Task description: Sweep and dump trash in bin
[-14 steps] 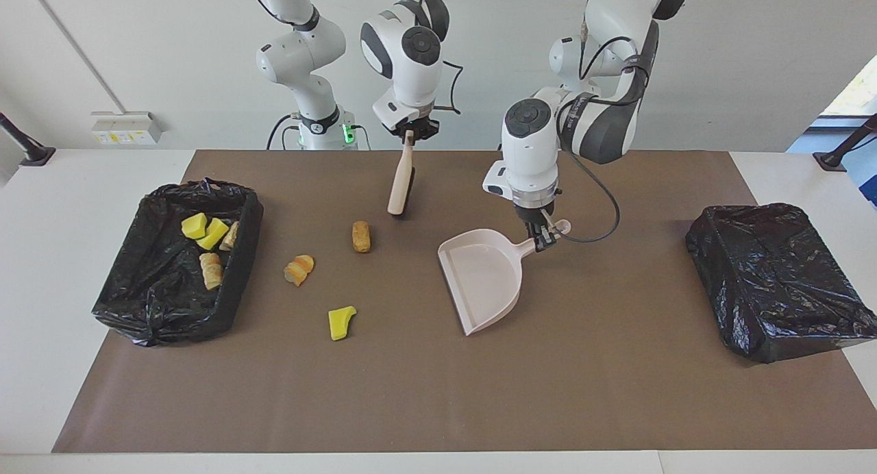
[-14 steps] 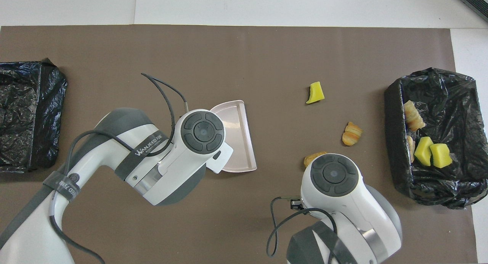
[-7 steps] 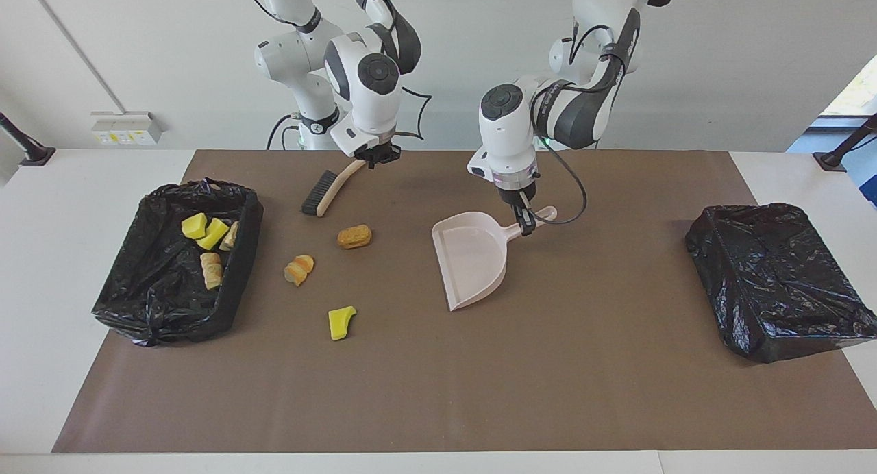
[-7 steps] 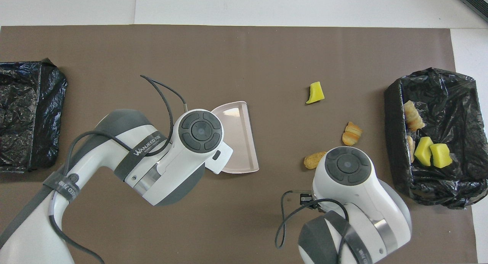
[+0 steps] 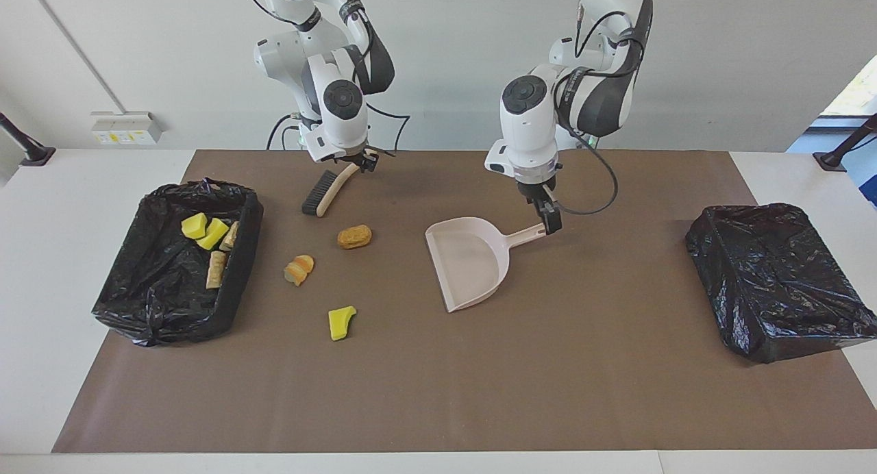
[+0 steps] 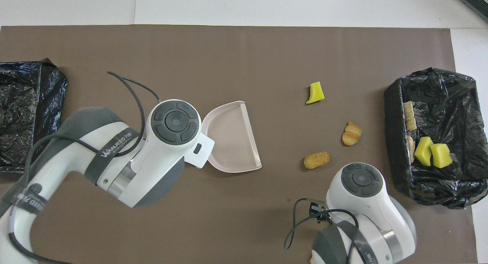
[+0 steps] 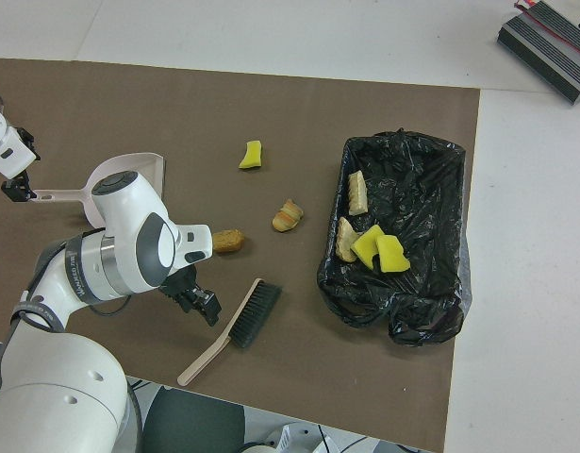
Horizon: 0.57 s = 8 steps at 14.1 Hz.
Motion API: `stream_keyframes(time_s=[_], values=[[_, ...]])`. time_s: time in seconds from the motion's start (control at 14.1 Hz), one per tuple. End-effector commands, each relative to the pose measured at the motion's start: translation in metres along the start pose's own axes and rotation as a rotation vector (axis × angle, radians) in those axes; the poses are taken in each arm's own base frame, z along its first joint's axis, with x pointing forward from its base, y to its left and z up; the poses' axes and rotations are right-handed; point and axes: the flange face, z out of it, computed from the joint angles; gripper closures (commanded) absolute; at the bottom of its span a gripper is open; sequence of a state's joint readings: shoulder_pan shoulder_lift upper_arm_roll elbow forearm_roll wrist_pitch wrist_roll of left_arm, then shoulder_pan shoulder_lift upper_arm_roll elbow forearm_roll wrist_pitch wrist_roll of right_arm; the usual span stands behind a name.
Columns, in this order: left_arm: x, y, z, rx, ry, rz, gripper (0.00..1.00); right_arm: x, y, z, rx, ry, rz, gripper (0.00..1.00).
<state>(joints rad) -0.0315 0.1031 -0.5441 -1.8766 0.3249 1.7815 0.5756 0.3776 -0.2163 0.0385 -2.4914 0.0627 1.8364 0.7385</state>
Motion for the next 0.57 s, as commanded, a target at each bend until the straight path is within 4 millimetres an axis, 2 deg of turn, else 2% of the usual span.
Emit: stream_keyframes(time_s=[0.0, 0.14, 0.28, 0.35, 0.43, 0.5], values=[[-0.055, -0.004, -0.010, -0.055, -0.088, -0.247, 0.00, -0.014, 0.013, 0.021, 0.047, -0.017, 0.066, 0.26], [-0.077, -0.012, -0.006, -0.140, -0.106, -0.459, 0.00, -0.015, 0.013, 0.024, 0.078, -0.018, 0.074, 0.26], [-0.105, -0.034, -0.011, -0.206, -0.051, -0.628, 0.00, -0.013, 0.009, 0.025, 0.092, -0.015, 0.078, 0.26], [-0.120, -0.048, -0.016, -0.229, -0.022, -0.679, 0.00, -0.010, 0.002, 0.018, 0.111, 0.000, 0.074, 0.26], [-0.134, -0.060, -0.024, -0.227, 0.000, -0.714, 0.00, -0.002, -0.006, 0.004, 0.135, 0.029, 0.054, 0.23], [-0.147, -0.070, -0.032, -0.224, 0.016, -0.743, 0.00, 0.012, -0.012, -0.015, 0.147, 0.059, 0.035, 0.13]])
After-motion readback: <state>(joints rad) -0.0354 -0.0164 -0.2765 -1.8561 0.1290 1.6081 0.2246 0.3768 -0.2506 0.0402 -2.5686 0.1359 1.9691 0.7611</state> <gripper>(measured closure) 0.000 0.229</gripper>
